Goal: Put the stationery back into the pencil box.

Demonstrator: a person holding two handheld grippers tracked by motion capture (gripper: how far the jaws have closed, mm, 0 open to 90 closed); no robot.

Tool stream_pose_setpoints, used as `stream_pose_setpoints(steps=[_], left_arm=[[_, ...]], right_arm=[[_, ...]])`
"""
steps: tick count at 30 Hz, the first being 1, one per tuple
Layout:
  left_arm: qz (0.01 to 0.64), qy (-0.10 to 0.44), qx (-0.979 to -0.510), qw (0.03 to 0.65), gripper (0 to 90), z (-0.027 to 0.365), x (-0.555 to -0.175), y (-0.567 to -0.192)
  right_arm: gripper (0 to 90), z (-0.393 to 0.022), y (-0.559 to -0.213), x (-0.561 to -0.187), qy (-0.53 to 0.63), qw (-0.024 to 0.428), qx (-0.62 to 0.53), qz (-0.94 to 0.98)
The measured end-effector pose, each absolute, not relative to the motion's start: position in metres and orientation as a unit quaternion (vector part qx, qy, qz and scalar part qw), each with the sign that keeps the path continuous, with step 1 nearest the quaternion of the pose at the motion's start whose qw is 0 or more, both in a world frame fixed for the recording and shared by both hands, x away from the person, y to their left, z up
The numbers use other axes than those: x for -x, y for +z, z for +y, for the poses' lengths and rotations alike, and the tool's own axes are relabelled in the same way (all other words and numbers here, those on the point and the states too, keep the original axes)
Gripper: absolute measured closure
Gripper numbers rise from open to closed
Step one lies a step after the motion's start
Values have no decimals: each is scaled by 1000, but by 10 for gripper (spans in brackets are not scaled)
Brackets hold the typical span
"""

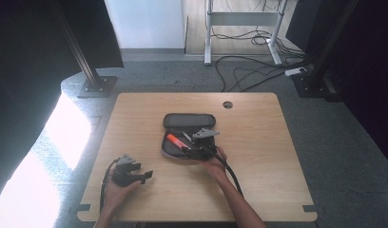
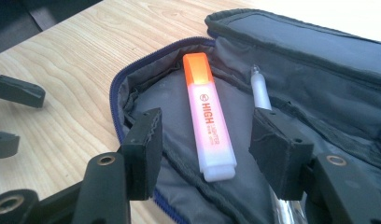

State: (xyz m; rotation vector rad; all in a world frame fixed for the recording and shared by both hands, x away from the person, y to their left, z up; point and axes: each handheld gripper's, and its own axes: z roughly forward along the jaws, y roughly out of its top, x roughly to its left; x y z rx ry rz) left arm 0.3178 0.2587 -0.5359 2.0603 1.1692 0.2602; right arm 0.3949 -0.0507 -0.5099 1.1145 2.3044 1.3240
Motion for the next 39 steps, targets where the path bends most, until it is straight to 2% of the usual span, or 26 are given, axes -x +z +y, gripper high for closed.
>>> stream_pose_setpoints(steps=[22, 39], left_arm=[[455, 103, -804, 368, 309, 256, -317, -536], [455, 104, -805, 366, 309, 254, -316, -537]], right_arm=[[434, -104, -501, -351, 466, 144, -389, 781], [425, -156, -516, -313, 457, 151, -416, 772]])
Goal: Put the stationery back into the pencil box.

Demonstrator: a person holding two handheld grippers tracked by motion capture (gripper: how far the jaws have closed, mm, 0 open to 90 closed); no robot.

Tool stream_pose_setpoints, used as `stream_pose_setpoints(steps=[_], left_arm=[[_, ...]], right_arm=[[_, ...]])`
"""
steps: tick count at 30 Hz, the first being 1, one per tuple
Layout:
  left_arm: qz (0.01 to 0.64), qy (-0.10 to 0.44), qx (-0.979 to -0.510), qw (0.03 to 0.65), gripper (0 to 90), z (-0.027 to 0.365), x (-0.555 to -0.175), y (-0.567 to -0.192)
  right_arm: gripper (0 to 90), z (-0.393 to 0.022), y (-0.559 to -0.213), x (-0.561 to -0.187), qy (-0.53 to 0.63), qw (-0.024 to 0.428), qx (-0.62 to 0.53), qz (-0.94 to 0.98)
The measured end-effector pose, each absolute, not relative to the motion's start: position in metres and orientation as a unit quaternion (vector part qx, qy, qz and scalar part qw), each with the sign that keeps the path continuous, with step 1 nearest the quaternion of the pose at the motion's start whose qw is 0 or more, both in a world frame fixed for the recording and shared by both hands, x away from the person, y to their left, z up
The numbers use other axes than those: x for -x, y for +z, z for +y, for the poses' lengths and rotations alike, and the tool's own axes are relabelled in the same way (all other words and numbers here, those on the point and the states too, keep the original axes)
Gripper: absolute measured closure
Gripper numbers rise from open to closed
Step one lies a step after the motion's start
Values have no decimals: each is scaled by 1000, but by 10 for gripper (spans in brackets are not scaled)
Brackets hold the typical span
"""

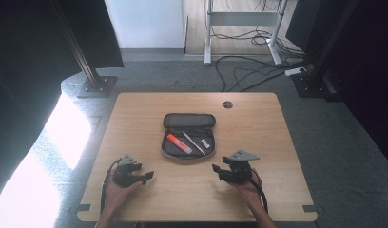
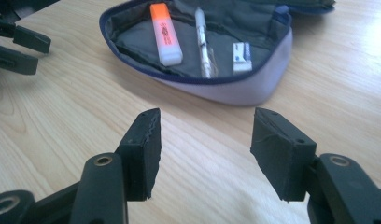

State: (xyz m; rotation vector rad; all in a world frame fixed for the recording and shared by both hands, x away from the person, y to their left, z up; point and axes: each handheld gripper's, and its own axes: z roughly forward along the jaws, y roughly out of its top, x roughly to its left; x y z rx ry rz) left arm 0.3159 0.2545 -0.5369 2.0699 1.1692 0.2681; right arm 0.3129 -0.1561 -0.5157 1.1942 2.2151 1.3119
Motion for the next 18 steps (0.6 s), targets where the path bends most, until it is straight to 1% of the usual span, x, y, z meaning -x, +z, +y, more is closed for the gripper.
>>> stream_pose_setpoints(steps=[6, 18], left_arm=[[452, 101, -807, 368, 309, 253, -315, -536], [452, 98, -807, 366, 307, 250, -315, -538]], right_arm=[[420, -174, -521, -303, 455, 156, -422, 769], [411, -193, -536, -295, 455, 159, -439, 758]])
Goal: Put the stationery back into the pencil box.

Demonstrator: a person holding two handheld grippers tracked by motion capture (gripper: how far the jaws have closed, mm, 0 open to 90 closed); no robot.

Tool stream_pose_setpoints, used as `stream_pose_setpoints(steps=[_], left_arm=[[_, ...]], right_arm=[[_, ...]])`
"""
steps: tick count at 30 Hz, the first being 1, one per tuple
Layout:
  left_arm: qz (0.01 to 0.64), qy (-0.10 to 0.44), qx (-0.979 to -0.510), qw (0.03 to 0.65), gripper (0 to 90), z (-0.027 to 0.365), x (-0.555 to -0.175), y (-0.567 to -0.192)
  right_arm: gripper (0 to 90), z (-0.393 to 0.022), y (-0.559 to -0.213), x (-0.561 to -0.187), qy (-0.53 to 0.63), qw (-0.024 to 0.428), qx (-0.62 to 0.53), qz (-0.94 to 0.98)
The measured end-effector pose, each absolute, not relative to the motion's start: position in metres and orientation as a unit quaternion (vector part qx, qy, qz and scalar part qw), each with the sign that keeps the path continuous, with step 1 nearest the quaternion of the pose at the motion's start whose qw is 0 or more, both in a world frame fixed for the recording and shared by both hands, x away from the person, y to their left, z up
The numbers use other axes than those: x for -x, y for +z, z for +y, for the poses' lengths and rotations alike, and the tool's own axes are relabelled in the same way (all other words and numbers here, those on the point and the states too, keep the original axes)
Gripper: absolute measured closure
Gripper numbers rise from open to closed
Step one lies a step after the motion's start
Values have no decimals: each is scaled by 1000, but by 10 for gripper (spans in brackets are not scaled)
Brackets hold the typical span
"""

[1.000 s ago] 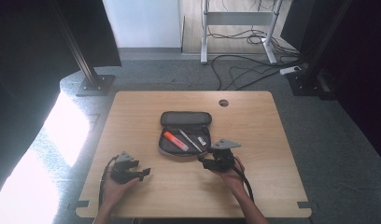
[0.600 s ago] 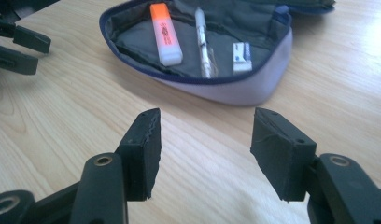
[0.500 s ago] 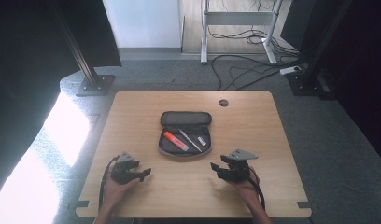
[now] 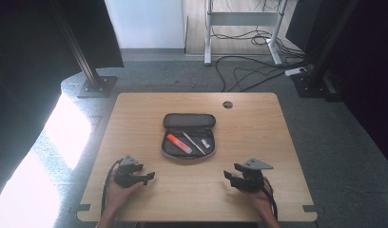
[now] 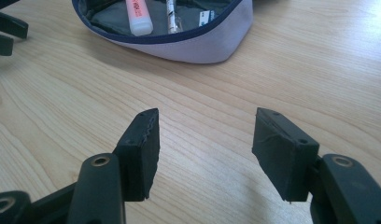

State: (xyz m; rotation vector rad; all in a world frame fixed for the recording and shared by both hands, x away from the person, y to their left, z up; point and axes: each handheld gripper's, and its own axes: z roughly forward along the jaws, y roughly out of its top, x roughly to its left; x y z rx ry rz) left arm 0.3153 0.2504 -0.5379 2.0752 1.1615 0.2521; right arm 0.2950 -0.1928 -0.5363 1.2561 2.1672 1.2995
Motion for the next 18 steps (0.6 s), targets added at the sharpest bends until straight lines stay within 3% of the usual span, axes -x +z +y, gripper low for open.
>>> stream_pose_setpoints(steps=[18], left_arm=[[449, 97, -810, 365, 307, 249, -316, -539]], right_arm=[[399, -194, -541, -294, 449, 159, -443, 760]])
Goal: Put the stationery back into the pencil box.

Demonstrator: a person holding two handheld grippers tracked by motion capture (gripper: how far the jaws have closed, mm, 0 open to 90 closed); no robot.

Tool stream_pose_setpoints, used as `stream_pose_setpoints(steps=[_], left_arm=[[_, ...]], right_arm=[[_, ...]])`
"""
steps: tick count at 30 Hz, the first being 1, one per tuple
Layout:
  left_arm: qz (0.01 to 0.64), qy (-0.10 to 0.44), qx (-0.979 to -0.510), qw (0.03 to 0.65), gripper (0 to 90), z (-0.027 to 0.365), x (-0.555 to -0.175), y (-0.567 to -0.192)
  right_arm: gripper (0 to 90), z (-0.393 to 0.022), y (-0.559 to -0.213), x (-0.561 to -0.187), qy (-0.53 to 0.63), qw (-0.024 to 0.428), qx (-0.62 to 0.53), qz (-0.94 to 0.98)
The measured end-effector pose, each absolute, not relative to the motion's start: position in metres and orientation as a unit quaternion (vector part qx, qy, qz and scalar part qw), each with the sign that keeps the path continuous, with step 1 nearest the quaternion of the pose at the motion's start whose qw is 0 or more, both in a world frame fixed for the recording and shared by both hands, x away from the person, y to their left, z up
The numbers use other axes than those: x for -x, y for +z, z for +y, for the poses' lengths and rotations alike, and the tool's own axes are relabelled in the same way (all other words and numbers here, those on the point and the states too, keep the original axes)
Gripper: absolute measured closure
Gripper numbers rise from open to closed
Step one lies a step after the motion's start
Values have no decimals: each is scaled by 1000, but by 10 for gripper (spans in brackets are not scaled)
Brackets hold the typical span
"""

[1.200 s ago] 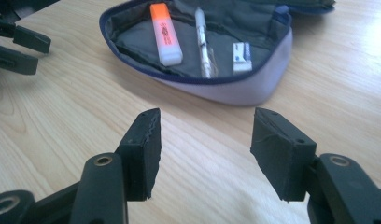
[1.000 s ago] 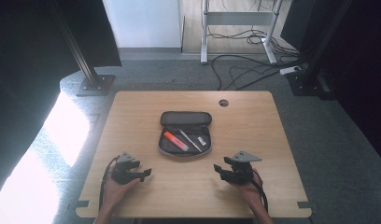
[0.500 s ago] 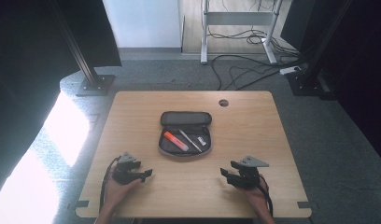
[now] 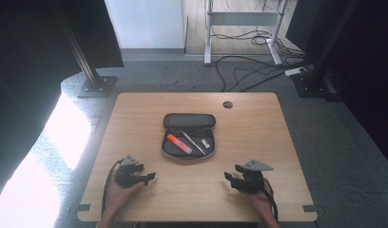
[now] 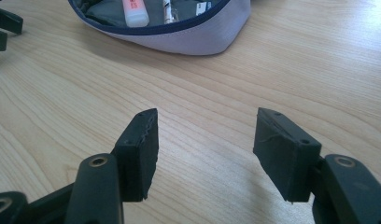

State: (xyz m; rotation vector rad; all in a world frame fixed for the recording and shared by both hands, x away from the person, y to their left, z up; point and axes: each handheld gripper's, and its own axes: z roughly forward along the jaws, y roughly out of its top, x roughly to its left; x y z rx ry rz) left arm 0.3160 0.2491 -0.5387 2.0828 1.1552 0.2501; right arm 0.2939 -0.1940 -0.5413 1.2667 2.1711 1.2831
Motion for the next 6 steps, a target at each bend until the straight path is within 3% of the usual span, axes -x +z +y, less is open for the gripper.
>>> stream_pose_setpoints(steps=[6], left_arm=[[449, 97, -811, 363, 307, 249, -316, -539]], right_arm=[[375, -197, -543, -295, 439, 161, -451, 760]])
